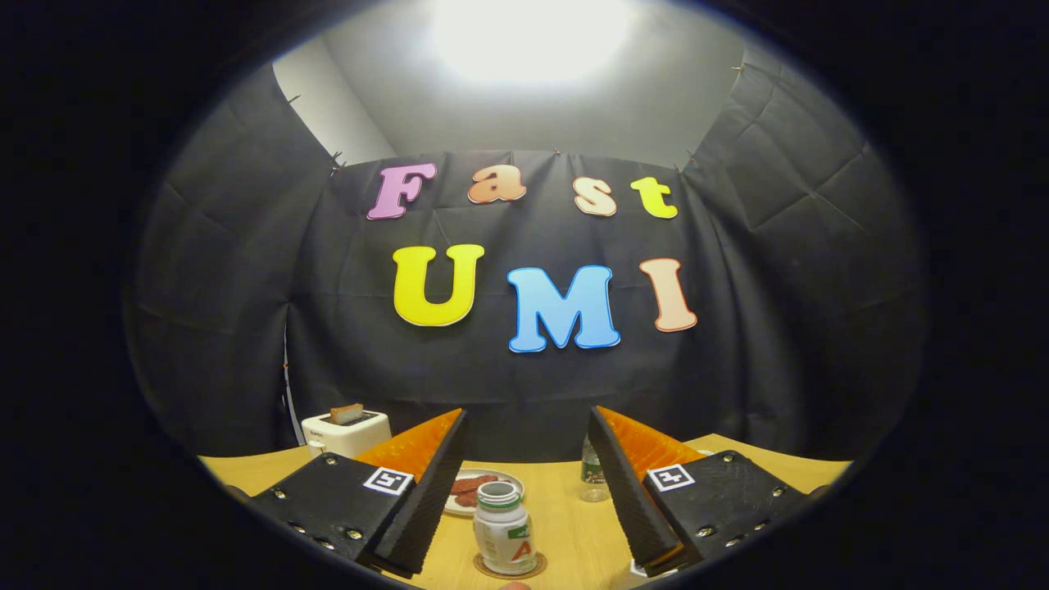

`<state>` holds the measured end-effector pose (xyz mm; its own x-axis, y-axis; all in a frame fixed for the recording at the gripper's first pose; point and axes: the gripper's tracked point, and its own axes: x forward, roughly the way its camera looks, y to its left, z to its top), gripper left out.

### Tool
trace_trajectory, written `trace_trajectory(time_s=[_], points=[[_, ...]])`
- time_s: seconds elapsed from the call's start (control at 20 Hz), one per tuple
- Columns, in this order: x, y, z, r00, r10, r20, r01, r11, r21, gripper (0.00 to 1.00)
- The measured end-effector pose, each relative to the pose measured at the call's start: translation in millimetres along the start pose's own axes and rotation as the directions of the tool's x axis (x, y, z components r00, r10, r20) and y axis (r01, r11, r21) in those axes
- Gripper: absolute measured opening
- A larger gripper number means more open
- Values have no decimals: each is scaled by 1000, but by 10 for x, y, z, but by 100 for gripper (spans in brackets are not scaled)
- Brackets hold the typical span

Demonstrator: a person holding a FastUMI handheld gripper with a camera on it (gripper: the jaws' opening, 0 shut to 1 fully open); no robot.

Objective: Take the bottle from table, then pour the juice into the cup, finally place the bottle on the coaster

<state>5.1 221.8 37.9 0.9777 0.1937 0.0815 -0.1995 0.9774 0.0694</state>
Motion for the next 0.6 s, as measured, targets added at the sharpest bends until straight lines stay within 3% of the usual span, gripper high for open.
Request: trace_trajectory(time_s=[0.15, 0.3, 0.45, 0.6], points=[[-28, -374, -25, 1000, 3, -5, -4, 997, -82, 89], [-50, -971, -110, 999, -46, -6, 45, 985, -168, 85], [-89, -1568, -311, 996, -87, -28, 80, 979, -188, 85], [-160, -2056, -621, 996, -65, -64, 50, 977, -206, 90]])
